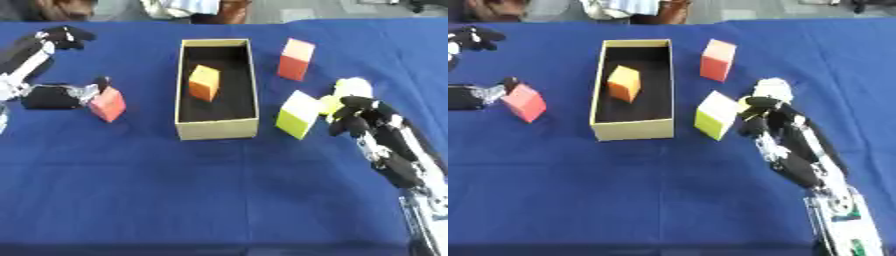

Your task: Pick up objects on the table and place them in the box.

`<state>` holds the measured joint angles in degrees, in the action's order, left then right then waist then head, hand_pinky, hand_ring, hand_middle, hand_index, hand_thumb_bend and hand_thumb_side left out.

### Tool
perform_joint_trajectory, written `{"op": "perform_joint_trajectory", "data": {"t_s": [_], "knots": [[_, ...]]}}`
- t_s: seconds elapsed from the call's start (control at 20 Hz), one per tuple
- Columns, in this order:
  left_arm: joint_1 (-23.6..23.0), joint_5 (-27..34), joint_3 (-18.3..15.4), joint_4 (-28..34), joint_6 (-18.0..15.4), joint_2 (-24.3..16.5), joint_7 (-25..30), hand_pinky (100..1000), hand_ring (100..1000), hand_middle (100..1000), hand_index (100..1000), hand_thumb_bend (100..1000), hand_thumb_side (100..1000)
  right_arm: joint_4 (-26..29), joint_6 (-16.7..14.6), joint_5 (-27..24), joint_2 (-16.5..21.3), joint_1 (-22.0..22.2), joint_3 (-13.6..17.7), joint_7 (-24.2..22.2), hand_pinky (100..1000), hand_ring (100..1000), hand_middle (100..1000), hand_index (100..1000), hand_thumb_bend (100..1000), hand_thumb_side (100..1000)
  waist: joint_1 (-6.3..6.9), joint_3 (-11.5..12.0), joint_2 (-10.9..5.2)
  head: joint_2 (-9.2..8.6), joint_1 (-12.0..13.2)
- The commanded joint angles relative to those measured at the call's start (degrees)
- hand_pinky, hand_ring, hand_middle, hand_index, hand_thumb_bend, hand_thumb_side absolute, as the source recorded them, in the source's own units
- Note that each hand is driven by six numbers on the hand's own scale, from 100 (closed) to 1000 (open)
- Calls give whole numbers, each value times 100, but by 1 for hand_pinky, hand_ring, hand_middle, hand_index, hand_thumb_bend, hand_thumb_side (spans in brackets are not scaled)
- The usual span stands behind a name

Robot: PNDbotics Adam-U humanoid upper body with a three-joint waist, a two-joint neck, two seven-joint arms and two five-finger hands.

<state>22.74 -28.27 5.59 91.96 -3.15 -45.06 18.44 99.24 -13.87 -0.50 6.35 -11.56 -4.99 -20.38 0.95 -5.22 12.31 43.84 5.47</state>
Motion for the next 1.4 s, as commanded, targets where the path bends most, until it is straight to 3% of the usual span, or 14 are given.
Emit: {"op": "perform_joint_trajectory", "data": {"t_s": [0.05, 0.2, 0.45, 0.55, 0.9, 1.4], "knots": [[235, -204, 139, -327, -212, -357, 344, 866, 831, 851, 929, 616, 525, 44, -1, 24, 92, -36, -7, -12, 574, 571, 614, 795, 100, 467, 90, -13, -171, 28, 4], [416, -460, 279, -671, -526, -463, 605, 863, 834, 854, 935, 679, 479, 39, -3, 25, 101, -31, -14, -22, 574, 571, 614, 795, 100, 467, 104, -36, -186, 28, 3], [626, -894, 428, -1114, -1050, -606, 782, 858, 834, 854, 937, 682, 378, 30, -4, 31, 122, -24, -22, -33, 574, 571, 613, 795, 100, 467, 138, -44, -205, 28, 2], [670, -1099, 444, -1255, -1156, -642, 755, 856, 833, 854, 938, 706, 379, 27, -5, 34, 130, -21, -24, -37, 574, 571, 613, 795, 100, 467, 149, -44, -212, 28, -3], [747, -1698, 396, -1639, -1294, -648, 421, 848, 830, 849, 935, 650, 251, 16, -7, 44, 145, -12, -25, -40, 575, 571, 613, 795, 100, 467, 174, -54, -235, 28, -12], [1015, -2004, 453, -1957, -1440, -445, 93, 843, 824, 840, 929, 600, 190, 11, -11, 42, 144, -7, -34, -51, 575, 571, 613, 795, 100, 466, 163, -61, -250, 28, 2]]}}
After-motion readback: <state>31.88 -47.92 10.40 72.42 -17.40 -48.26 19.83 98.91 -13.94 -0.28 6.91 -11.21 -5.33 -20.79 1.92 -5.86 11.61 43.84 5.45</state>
